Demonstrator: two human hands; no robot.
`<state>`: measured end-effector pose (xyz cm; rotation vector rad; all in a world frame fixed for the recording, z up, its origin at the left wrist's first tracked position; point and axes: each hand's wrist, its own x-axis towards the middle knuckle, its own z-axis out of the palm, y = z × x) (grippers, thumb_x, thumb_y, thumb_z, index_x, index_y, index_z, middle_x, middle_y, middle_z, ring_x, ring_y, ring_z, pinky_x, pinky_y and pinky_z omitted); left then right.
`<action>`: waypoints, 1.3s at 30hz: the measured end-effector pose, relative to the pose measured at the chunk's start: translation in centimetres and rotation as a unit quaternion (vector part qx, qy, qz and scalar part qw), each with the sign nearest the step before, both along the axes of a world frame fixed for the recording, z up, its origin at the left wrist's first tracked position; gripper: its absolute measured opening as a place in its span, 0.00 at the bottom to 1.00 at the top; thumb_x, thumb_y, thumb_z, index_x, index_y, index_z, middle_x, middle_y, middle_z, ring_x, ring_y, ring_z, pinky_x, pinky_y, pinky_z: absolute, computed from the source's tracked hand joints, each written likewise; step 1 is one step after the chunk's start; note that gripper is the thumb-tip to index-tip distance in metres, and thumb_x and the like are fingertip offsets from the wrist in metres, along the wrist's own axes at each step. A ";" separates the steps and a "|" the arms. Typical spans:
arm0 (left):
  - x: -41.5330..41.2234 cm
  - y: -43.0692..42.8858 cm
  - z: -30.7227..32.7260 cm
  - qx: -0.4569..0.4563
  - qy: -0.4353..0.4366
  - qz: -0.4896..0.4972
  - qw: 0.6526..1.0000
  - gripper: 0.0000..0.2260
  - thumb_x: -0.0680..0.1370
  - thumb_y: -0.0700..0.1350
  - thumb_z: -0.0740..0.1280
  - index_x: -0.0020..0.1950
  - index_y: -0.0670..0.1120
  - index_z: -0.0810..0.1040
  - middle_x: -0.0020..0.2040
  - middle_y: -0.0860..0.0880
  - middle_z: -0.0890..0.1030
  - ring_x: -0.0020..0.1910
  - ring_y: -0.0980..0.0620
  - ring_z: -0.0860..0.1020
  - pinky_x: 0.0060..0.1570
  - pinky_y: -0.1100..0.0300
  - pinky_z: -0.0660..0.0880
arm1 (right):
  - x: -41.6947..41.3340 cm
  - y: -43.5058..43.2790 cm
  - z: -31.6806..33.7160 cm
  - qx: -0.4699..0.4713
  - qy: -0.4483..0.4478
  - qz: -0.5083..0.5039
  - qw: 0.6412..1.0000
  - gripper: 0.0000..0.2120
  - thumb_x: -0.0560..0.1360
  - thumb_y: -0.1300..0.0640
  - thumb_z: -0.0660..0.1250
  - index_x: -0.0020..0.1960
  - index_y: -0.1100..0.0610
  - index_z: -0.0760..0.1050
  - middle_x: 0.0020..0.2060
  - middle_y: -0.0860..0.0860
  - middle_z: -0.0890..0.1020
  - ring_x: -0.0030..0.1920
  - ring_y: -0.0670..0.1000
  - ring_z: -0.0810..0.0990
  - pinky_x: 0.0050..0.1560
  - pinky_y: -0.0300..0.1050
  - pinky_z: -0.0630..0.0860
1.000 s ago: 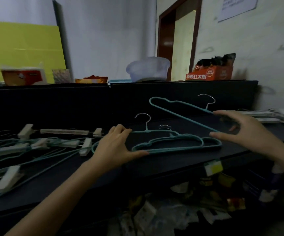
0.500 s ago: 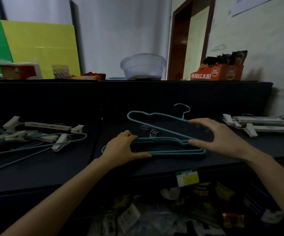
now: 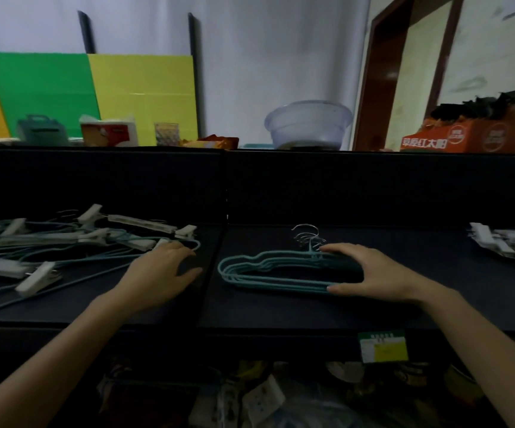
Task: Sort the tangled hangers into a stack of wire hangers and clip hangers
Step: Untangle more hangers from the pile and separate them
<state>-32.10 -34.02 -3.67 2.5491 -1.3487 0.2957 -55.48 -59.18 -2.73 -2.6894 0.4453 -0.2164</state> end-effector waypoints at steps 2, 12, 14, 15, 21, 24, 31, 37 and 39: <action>0.5 1.3 0.2 -0.026 -0.012 0.008 1.000 0.18 0.77 0.55 0.61 0.63 0.48 0.73 0.60 0.50 0.75 0.59 0.50 0.73 0.52 0.56 0.72 | 0.3 -0.1 0.0 0.009 0.027 0.004 1.000 0.33 0.70 0.44 0.69 0.71 0.40 0.58 0.68 0.45 0.65 0.63 0.42 0.63 0.64 0.38 0.61; 3.8 7.4 1.4 -0.108 -0.049 0.064 0.991 0.11 0.78 0.51 0.61 0.55 0.49 0.78 0.50 0.51 0.81 0.47 0.50 0.78 0.38 0.57 0.74 | 6.4 4.9 1.8 -0.024 -0.053 0.064 0.996 0.21 0.72 0.45 0.66 0.64 0.45 0.71 0.59 0.40 0.74 0.60 0.40 0.73 0.61 0.37 0.69; 5.2 9.0 1.7 -0.116 -0.056 0.068 0.989 0.10 0.77 0.50 0.62 0.54 0.49 0.79 0.49 0.51 0.81 0.46 0.50 0.78 0.38 0.55 0.76 | 9.1 6.6 2.0 -0.015 -0.080 0.072 0.994 0.18 0.73 0.48 0.67 0.62 0.48 0.73 0.57 0.42 0.77 0.57 0.40 0.75 0.60 0.36 0.71; 6.1 9.8 1.8 -0.118 -0.058 0.069 0.989 0.10 0.77 0.50 0.62 0.54 0.49 0.79 0.49 0.51 0.81 0.45 0.50 0.78 0.38 0.55 0.76 | 10.5 7.5 2.2 -0.013 -0.088 0.075 0.993 0.17 0.74 0.49 0.66 0.62 0.49 0.74 0.56 0.43 0.78 0.56 0.41 0.76 0.59 0.37 0.72; 12.2 14.5 2.0 -0.134 -0.068 0.087 0.985 0.09 0.78 0.50 0.62 0.53 0.49 0.79 0.48 0.53 0.80 0.45 0.54 0.76 0.30 0.68 0.66 | 20.6 11.9 2.4 -0.010 -0.096 0.067 0.993 0.14 0.76 0.50 0.64 0.60 0.50 0.76 0.55 0.48 0.80 0.55 0.47 0.77 0.59 0.46 0.74; 15.0 17.2 1.7 -0.146 -0.061 0.083 0.984 0.09 0.77 0.49 0.62 0.53 0.49 0.79 0.48 0.52 0.80 0.45 0.53 0.77 0.33 0.66 0.69 | 25.7 14.0 1.8 -0.018 -0.086 0.050 0.995 0.15 0.77 0.51 0.61 0.62 0.53 0.74 0.57 0.50 0.79 0.56 0.49 0.77 0.59 0.45 0.74; 20.4 22.6 0.3 -0.152 -0.053 0.065 0.985 0.09 0.76 0.48 0.64 0.53 0.48 0.80 0.50 0.51 0.81 0.48 0.52 0.78 0.44 0.58 0.76 | 34.7 16.0 0.8 -0.071 0.014 -0.014 0.997 0.18 0.80 0.53 0.55 0.67 0.58 0.68 0.61 0.56 0.76 0.59 0.56 0.75 0.58 0.50 0.73; 23.6 26.0 0.0 -0.136 -0.076 0.051 0.987 0.08 0.76 0.48 0.64 0.52 0.48 0.80 0.50 0.52 0.80 0.50 0.51 0.76 0.40 0.64 0.67 | 37.7 16.0 -0.5 -0.077 0.074 -0.053 0.993 0.18 0.80 0.47 0.54 0.59 0.58 0.73 0.41 0.51 0.74 0.38 0.49 0.73 0.36 0.43 0.69; 24.5 26.7 0.0 -0.137 -0.077 0.048 0.986 0.08 0.76 0.49 0.64 0.51 0.48 0.80 0.49 0.52 0.80 0.50 0.51 0.76 0.37 0.65 0.66 | 37.9 16.1 -0.4 -0.087 0.062 -0.055 0.993 0.18 0.79 0.46 0.56 0.59 0.57 0.73 0.44 0.51 0.75 0.42 0.51 0.74 0.42 0.45 0.70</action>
